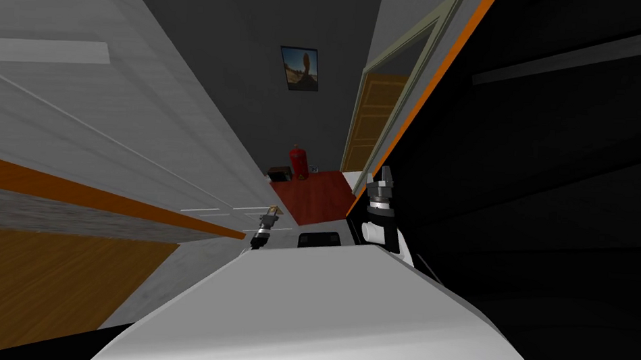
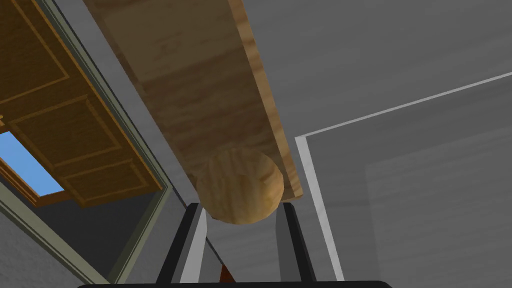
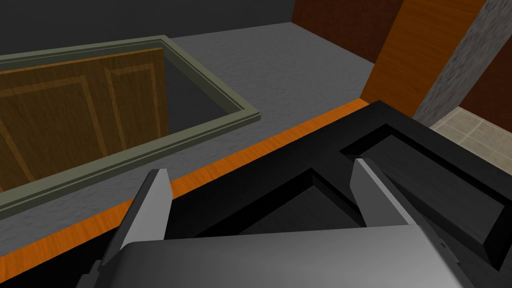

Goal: Pull the door open

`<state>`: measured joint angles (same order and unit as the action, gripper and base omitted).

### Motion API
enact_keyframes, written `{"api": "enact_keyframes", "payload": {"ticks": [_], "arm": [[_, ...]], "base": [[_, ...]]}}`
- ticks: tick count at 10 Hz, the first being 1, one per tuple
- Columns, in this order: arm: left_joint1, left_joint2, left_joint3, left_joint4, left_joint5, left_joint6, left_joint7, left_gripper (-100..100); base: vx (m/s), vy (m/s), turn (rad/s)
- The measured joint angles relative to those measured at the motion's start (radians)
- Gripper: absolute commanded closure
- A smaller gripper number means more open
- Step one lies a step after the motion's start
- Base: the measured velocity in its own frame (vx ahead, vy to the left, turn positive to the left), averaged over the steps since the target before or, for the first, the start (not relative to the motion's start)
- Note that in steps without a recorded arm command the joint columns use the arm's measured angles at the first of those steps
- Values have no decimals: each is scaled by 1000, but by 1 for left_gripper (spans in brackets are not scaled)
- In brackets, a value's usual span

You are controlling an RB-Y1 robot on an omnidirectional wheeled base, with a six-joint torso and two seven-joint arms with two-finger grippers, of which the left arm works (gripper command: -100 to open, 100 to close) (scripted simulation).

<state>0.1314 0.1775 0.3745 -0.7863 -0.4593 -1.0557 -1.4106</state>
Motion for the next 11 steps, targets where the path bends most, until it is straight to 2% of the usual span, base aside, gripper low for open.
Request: {"api": "enact_keyframes", "payload": {"ticks": [4,7,11], "arm": [[-35,20,-26,51,39,-8,97,100],[-31,23,-46,33,58,8,170,100],[-61,41,-75,77,99,0,272,100]], "base": [[-40,11,-19],[-38,15,-20],[-44,16,-20]]}}
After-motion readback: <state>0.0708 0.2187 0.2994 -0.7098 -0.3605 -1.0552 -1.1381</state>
